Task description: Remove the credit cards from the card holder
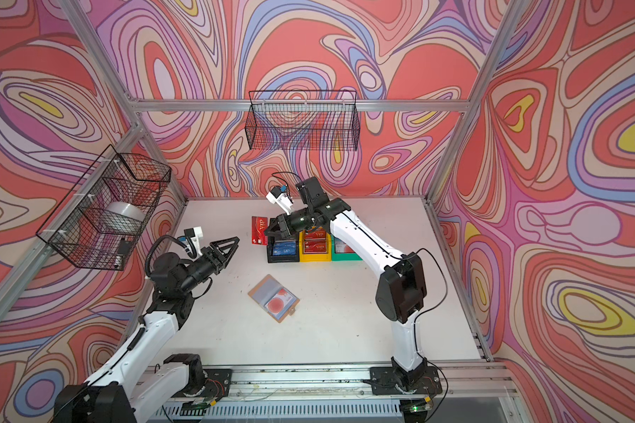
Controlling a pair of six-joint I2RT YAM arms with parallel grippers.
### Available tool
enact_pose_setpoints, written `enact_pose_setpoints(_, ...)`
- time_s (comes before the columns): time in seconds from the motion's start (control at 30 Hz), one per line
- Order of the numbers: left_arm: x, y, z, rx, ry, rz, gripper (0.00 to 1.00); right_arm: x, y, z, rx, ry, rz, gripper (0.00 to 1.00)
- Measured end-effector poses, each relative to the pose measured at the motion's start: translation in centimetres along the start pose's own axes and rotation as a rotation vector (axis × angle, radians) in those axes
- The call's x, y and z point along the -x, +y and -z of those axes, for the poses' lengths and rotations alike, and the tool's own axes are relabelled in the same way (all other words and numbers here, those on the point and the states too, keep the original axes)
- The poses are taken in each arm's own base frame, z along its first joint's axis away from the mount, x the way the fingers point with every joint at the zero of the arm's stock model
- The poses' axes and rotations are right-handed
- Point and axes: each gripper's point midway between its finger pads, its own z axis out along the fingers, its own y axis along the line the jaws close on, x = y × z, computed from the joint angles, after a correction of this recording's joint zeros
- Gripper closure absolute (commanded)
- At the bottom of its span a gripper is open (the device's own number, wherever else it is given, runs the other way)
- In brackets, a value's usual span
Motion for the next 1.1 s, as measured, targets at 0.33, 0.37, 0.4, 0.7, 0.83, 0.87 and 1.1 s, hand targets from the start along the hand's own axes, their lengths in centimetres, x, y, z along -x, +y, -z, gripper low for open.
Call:
enact_pose_setpoints(0.33,-0.9,-0.8,-1.6,-0.061,-0.01,-0.045,0.51,1.8,1.8,-0.1,0.114,-0.062,-0.024,1.0)
enact_pose_setpoints(0.37,-1.1,-0.9,-1.7,-0.064,-0.009,-0.052,0.51,1.9,1.9,-0.1,0.121,-0.065,-0.024,1.0)
enact_pose_setpoints(0.4,-1.2,-1.0,-1.8,-0.067,-0.01,-0.057,0.52,2.0,2.1,-0.1,0.129,-0.067,-0.024,1.0)
enact_pose_setpoints(0.7,-0.6,-1.6,-2.3,-0.105,-0.042,-0.084,0.59,3.0,3.2,0.1,0.179,-0.094,-0.016,1.0)
enact_pose_setpoints(0.83,-0.3,-2.0,-2.5,-0.138,-0.057,-0.089,0.59,3.2,3.2,0.0,0.185,-0.106,-0.015,1.0)
enact_pose_setpoints(0.87,-0.2,-2.1,-2.6,-0.144,-0.059,-0.086,0.59,3.2,3.1,0.0,0.186,-0.106,-0.017,1.0)
enact_pose_setpoints(1.1,-0.2,-2.5,-2.6,-0.168,-0.065,-0.079,0.6,2.8,2.9,-0.5,0.197,-0.104,-0.026,1.0)
